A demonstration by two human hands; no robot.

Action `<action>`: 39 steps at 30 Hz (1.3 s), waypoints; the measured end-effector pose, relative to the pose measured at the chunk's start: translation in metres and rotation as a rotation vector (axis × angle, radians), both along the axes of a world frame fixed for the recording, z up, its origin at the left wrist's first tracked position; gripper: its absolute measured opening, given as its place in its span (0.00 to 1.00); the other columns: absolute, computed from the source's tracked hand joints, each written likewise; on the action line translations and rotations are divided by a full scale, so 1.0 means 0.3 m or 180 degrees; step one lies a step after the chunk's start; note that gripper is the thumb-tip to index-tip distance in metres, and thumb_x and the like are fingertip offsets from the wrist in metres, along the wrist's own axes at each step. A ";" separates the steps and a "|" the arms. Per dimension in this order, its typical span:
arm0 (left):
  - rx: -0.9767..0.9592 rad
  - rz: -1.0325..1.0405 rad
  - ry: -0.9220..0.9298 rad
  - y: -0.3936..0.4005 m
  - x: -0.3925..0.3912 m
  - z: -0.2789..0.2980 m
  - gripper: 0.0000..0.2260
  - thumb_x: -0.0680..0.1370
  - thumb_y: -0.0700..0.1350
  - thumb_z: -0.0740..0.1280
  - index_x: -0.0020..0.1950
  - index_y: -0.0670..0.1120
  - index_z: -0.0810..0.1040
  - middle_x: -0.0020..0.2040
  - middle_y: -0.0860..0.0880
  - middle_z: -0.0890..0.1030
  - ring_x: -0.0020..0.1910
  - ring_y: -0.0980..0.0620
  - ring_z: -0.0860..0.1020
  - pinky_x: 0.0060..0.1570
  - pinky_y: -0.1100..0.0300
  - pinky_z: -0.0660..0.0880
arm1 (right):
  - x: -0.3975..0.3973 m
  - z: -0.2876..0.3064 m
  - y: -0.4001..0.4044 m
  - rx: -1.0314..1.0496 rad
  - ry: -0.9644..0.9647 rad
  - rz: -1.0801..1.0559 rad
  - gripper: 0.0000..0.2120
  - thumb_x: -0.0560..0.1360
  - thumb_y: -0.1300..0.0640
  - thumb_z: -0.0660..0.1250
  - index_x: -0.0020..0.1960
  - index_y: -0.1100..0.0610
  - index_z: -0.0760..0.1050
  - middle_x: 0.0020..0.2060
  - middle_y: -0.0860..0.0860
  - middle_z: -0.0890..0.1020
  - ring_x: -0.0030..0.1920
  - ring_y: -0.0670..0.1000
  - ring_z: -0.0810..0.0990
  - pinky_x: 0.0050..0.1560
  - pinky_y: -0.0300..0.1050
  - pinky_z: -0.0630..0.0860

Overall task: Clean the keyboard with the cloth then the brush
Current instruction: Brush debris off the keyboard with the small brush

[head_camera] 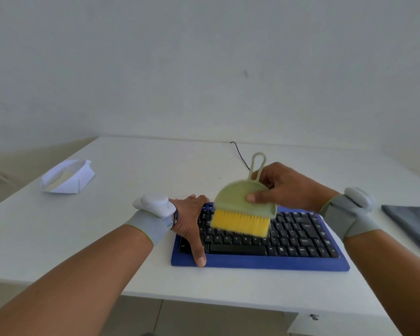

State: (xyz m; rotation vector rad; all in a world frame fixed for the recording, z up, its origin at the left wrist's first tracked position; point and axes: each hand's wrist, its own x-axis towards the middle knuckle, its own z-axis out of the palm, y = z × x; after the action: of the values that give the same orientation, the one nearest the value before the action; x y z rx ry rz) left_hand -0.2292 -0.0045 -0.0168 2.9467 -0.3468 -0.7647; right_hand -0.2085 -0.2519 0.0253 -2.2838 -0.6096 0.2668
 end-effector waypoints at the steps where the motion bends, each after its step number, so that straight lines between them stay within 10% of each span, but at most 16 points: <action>1: 0.0000 0.0005 -0.0004 0.000 0.001 0.000 0.66 0.53 0.65 0.82 0.79 0.56 0.44 0.81 0.51 0.50 0.79 0.49 0.55 0.74 0.45 0.61 | -0.004 -0.011 0.001 -0.0282 0.0091 0.0162 0.09 0.71 0.51 0.75 0.49 0.50 0.78 0.46 0.48 0.83 0.48 0.48 0.82 0.50 0.41 0.77; 12: -0.0125 0.0078 -0.0013 0.014 -0.005 -0.008 0.66 0.52 0.65 0.82 0.79 0.58 0.43 0.81 0.53 0.46 0.79 0.50 0.53 0.75 0.45 0.59 | 0.018 -0.034 0.076 -0.0793 -0.1554 -0.1068 0.14 0.72 0.50 0.72 0.57 0.51 0.81 0.47 0.52 0.83 0.46 0.57 0.80 0.49 0.49 0.78; 19: -0.0220 -0.0182 -0.0056 0.007 -0.013 0.004 0.60 0.58 0.62 0.82 0.80 0.59 0.47 0.79 0.56 0.49 0.80 0.50 0.48 0.77 0.46 0.54 | -0.011 -0.044 0.091 -0.0002 -0.0003 0.0013 0.10 0.73 0.54 0.73 0.52 0.55 0.79 0.46 0.48 0.82 0.47 0.48 0.82 0.48 0.39 0.79; 28: -0.0215 0.0039 -0.0015 0.016 -0.021 0.011 0.64 0.58 0.61 0.82 0.80 0.56 0.41 0.81 0.51 0.44 0.80 0.51 0.47 0.77 0.47 0.53 | 0.050 -0.032 0.043 -0.1122 -0.1556 -0.1305 0.14 0.73 0.51 0.71 0.58 0.50 0.80 0.49 0.54 0.83 0.47 0.58 0.80 0.48 0.49 0.77; 33: -0.0258 0.0047 -0.0043 0.022 -0.010 -0.005 0.64 0.56 0.63 0.82 0.80 0.58 0.43 0.81 0.53 0.48 0.79 0.51 0.53 0.75 0.46 0.58 | -0.017 -0.017 0.052 -0.0003 -0.0259 -0.0312 0.11 0.73 0.56 0.72 0.54 0.57 0.79 0.46 0.48 0.82 0.46 0.48 0.81 0.47 0.37 0.77; 39: -0.0250 0.0057 -0.0020 0.025 -0.007 -0.004 0.65 0.56 0.63 0.83 0.80 0.57 0.42 0.81 0.53 0.46 0.80 0.52 0.49 0.76 0.47 0.56 | 0.048 -0.076 0.027 -0.0410 -0.0682 -0.0938 0.17 0.72 0.52 0.73 0.58 0.56 0.79 0.51 0.53 0.82 0.50 0.54 0.81 0.54 0.52 0.79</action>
State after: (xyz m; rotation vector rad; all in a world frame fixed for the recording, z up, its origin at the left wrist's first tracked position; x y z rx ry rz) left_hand -0.2314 0.0030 -0.0182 2.8756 -0.3424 -0.7228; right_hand -0.1943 -0.2438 0.0026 -2.5087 -0.3611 -0.0848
